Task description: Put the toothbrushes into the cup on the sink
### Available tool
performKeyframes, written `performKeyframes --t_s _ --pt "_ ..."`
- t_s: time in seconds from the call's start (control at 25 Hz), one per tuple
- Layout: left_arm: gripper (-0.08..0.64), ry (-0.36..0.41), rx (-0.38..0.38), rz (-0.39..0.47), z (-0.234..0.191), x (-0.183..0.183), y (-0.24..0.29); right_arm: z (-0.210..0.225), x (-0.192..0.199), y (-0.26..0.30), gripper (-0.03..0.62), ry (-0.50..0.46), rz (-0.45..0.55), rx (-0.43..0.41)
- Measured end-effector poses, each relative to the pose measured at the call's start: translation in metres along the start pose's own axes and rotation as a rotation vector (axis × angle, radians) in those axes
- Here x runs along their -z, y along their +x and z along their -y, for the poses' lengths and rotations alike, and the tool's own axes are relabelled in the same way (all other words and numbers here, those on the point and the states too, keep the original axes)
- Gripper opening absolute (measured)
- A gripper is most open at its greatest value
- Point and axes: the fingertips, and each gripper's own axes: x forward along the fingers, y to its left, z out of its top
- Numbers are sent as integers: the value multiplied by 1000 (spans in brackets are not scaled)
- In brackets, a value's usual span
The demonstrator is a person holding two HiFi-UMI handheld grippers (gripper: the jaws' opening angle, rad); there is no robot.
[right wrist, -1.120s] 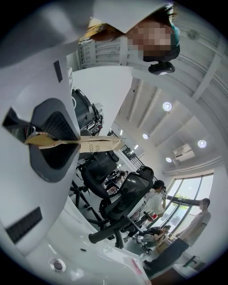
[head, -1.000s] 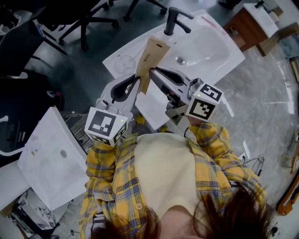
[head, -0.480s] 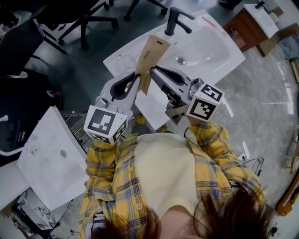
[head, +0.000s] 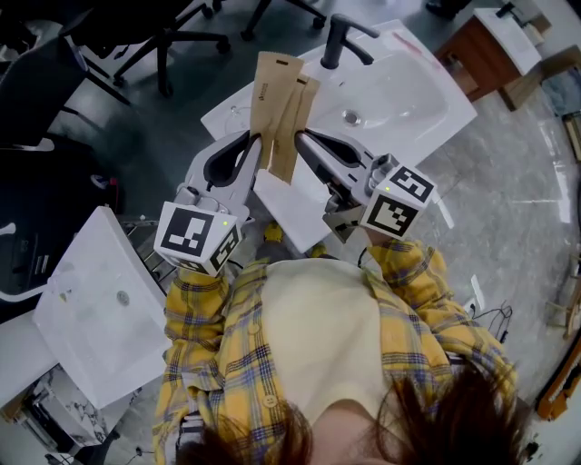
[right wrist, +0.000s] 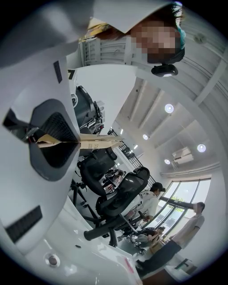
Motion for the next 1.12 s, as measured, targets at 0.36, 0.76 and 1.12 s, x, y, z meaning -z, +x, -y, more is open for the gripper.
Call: performKeyframes --t_s 0.36,0.76,1.12 --pt "37 -13 -97 51 -32 1 1 5 2 -2 17 -4 -5 19" --pt "38 -48 -140 131 -69 10 15 16 -2 -12 17 -4 2 71" --pt "40 -19 -137 73 -81 35 34 27 -1 -19 17 5 8 105"
